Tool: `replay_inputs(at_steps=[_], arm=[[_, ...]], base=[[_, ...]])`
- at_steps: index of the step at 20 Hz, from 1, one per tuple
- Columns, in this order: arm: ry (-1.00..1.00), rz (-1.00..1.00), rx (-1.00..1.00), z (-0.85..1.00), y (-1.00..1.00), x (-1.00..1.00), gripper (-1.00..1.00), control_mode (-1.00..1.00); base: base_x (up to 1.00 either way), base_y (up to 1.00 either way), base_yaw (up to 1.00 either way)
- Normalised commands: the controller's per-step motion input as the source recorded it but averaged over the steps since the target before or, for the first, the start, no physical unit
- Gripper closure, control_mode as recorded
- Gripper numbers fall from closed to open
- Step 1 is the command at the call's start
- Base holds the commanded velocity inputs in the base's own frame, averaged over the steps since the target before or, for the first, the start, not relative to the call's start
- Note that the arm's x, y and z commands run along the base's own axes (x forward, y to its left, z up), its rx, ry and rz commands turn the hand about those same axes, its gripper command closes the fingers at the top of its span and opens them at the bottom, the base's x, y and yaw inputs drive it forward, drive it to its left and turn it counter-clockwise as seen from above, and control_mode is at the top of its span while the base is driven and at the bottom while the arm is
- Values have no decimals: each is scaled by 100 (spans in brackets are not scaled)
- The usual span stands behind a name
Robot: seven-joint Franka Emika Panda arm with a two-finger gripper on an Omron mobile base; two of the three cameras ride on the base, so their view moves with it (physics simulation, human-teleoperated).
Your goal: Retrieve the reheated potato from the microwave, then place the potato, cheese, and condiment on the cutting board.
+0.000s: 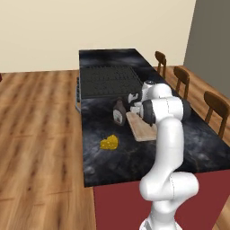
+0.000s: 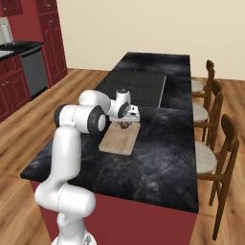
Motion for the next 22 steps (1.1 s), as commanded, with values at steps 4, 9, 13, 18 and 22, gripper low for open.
replay_inputs(at_steps=[4,9,13,18,22], arm=[[1,0,0,-39,9,-10,-100,-100],[0,0,0,-16,1,-10,-100,-100],[0,-2,0,0,0,-15,-100,-100],[0,-1,0,13,3,-10,-100,-100],[-3,0,0,36,7,0,-100,-100]], base=[[0,0,0],[0,0,0],[0,0,0],[0,0,0],[0,0,0]])
